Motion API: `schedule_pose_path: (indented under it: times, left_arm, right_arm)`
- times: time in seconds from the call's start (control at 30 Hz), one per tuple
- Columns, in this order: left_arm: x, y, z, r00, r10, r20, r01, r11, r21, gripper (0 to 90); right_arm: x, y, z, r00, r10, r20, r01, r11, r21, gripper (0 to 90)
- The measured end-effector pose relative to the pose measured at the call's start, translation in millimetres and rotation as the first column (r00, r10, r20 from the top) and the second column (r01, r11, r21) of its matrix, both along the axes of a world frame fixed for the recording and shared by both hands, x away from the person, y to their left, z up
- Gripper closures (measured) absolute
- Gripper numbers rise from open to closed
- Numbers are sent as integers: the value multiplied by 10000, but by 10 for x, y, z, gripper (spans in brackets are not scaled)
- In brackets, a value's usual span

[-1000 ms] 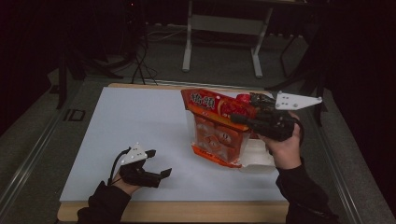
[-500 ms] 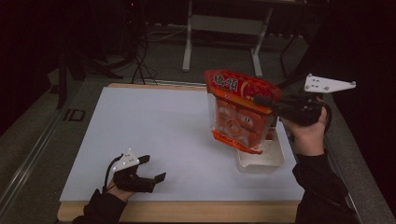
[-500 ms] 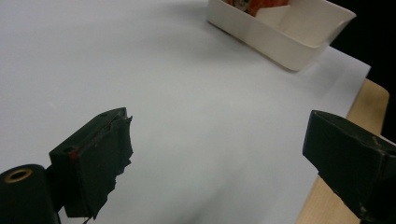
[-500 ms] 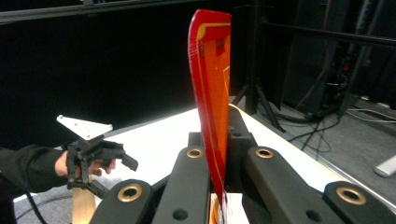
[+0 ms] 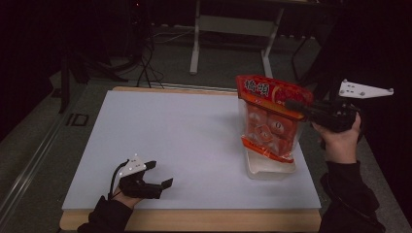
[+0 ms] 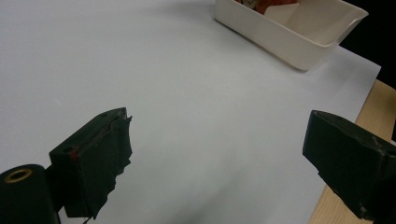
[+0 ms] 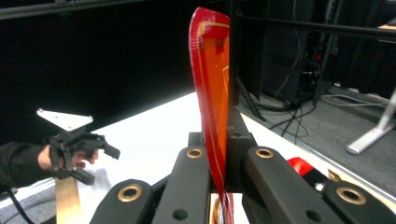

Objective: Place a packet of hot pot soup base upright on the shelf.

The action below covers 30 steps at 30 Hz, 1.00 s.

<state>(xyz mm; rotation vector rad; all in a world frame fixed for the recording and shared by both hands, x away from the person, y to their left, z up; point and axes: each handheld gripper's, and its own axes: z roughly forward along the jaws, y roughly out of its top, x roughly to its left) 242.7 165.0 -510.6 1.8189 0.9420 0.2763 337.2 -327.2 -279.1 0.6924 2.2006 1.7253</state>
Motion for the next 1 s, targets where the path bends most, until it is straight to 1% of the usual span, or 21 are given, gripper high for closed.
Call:
schedule_pose_path:
  times: [0.07, 0.1, 0.17, 0.33, 0.43, 0.47, 0.6, 0.63, 0.73, 0.9, 0.97, 1.0]
  left_arm:
    - [2, -2, -1, 10000, -12, 14, 12, 10000, -3, 78]
    - [3, -2, -1, 10000, -23, 13, 23, 10000, -42, 78]
    - [5, -7, 0, 10000, -20, 9, 20, 10000, 17, 78]
    - [14, -5, -11, 10000, -34, -11, 34, 10000, -44, 78]
    - [21, -11, -20, 10000, -5, -30, 5, 10000, 20, 78]
    - [22, -12, -22, 10000, 2, -59, -2, 10000, 3, 78]
    - [26, -16, -34, 9999, -15, -111, 16, 10000, 44, 78]
    - [26, -16, -34, 9999, -15, -111, 16, 10000, 44, 78]
    - [29, -14, -39, 9999, 22, -124, -21, 10000, 85, 78]
    - [34, -9, -47, 9999, 39, -137, -38, 10000, 82, 78]
    - [35, -10, -51, 9998, 71, -160, -70, 10000, 64, 78]
    - [37, -10, -52, 9998, 59, -175, -58, 10000, 73, 78]
  right_arm:
    - [0, -27, -18, 10000, -79, -37, 79, 10000, 4, 900]
    - [8, -72, -55, 9998, -83, -154, 83, 10000, 47, 900]
    - [10, -110, -89, 9996, -157, -234, 158, 9999, 22, 900]
    - [39, -184, -231, 9980, -373, -516, 370, 9993, -56, 900]
    - [69, -194, -321, 9964, -517, -671, 510, 9986, -117, 900]
    - [84, -191, -366, 9959, -521, -739, 516, 9986, -85, 900]
    - [107, -187, -470, 9939, -648, -889, 643, 9979, -82, 900]
    - [107, -187, -470, 9939, -648, -889, 643, 9979, -82, 900]
    - [103, -213, -585, 9915, -824, -1005, 826, 9966, -16, 900]
    - [83, -264, -713, 9887, -949, -1158, 973, 9951, 148, 900]
    - [73, -285, -769, 9868, -1034, -1243, 1062, 9942, 159, 900]
    - [71, -289, -801, 9857, -1082, -1293, 1102, 9939, 81, 900]
